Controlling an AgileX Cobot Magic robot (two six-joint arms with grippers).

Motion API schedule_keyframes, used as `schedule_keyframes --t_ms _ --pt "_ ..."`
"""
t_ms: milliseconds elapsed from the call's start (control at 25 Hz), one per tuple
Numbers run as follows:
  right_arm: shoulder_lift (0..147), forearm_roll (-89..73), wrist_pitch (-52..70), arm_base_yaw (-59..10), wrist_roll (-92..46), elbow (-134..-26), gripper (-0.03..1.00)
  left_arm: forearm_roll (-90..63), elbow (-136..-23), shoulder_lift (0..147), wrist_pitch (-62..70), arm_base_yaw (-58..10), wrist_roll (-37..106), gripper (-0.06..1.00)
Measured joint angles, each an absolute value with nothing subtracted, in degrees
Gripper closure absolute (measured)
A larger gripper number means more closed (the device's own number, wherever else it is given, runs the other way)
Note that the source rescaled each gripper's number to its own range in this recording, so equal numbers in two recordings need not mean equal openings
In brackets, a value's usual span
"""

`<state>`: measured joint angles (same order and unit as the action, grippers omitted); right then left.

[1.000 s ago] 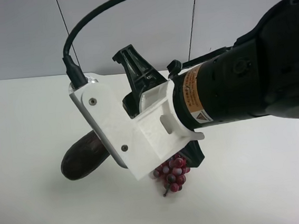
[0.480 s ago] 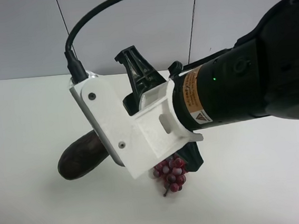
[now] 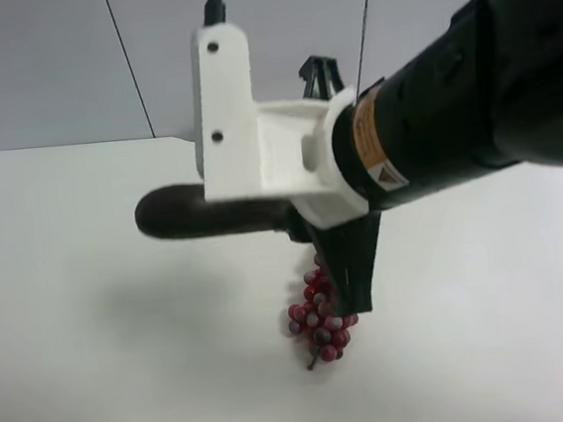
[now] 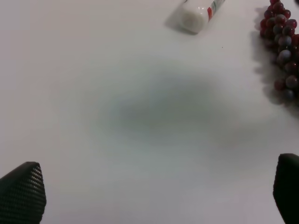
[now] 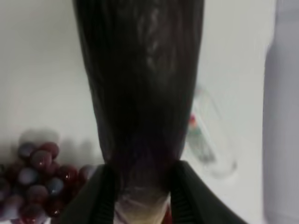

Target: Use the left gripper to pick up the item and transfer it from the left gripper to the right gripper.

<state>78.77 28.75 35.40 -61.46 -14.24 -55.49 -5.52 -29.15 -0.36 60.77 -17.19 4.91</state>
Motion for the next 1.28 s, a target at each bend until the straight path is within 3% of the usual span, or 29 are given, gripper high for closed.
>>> schedule_keyframes --t_ms 320,760,1000,1280 --pt "78.77 14.7 43.82 -51.46 -2.64 -62.22 0.97 -5.52 -29.15 -0.36 60.77 -12.68 4.9 -0.05" --pt "78.77 0.0 46.77 -27.19 -2.71 -61.8 0.97 -5.52 -29.15 -0.36 60.76 1.71 4.9 -0.05" --pt "78.72 -0.84 46.77 -13.75 -5.29 -57.82 0.97 -5.57 -29.15 -0.36 60.76 2.83 4.9 -0.05" --pt "82.66 -3.67 45.28 -7.19 -5.75 -54.41 0.97 -5.57 -29.15 -0.36 60.76 2.86 4.9 -0.05"
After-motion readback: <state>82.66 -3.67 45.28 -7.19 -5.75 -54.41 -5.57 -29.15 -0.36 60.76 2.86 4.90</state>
